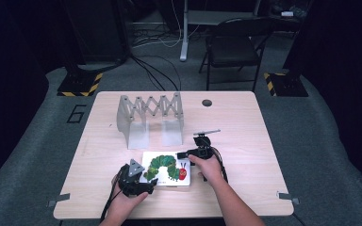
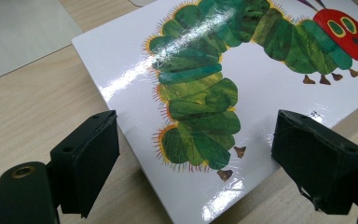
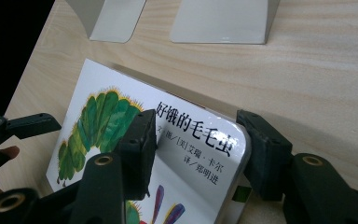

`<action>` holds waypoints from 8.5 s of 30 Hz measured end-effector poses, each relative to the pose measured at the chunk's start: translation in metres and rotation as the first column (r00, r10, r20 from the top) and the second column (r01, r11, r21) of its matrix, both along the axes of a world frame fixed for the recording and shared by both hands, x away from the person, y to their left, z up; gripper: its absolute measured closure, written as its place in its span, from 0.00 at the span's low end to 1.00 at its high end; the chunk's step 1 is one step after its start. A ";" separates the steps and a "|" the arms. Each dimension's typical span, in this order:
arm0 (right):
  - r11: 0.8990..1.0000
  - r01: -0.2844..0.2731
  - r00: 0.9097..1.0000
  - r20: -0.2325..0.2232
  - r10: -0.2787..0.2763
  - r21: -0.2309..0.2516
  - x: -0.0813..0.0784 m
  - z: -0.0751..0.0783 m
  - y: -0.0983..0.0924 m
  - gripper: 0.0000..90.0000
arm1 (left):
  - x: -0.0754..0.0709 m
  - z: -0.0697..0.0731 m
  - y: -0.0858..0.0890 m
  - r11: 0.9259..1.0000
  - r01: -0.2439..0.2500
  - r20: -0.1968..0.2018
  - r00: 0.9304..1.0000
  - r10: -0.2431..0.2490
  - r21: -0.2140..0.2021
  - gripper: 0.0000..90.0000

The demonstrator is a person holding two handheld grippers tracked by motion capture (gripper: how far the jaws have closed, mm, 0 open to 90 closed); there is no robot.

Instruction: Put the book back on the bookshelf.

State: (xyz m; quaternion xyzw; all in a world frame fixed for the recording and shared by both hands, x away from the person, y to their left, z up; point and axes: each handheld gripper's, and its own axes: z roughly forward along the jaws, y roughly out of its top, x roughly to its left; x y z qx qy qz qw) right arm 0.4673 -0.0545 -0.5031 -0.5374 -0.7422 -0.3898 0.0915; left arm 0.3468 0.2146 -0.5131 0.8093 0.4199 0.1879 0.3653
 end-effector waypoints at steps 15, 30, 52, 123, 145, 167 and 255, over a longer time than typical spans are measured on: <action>0.999 -0.035 0.998 0.048 0.035 -0.015 -0.013 0.016 -0.003 0.57 | -0.003 -0.001 0.003 1.000 0.000 -0.004 1.000 -0.001 -0.020 0.16; 0.998 -0.065 0.994 0.092 0.065 -0.010 -0.026 0.033 -0.005 0.59 | -0.003 -0.003 0.005 0.999 0.000 -0.036 0.999 -0.002 -0.048 0.14; 0.993 -0.114 0.982 0.151 0.115 -0.019 -0.044 0.059 -0.001 0.61 | -0.005 -0.001 0.006 0.998 0.051 -0.031 0.998 -0.052 -0.032 0.21; 0.974 -0.214 0.940 0.256 0.225 -0.070 -0.066 0.079 -0.002 0.49 | -0.010 0.016 0.017 0.998 0.063 0.000 0.998 -0.063 -0.031 0.45; 0.974 -0.204 0.938 0.264 0.224 -0.101 -0.070 0.081 -0.017 0.50 | -0.009 0.035 0.021 0.996 0.086 0.049 0.995 -0.084 -0.035 0.41; 0.965 -0.187 0.940 0.252 0.230 -0.182 -0.069 0.066 -0.015 0.68 | -0.007 0.047 0.011 0.988 0.149 0.098 0.985 -0.145 -0.033 0.50; 0.978 -0.165 0.951 0.243 0.193 -0.131 -0.048 0.055 -0.006 0.64 | -0.001 0.050 -0.013 0.957 0.288 0.040 0.957 -0.288 -0.013 0.84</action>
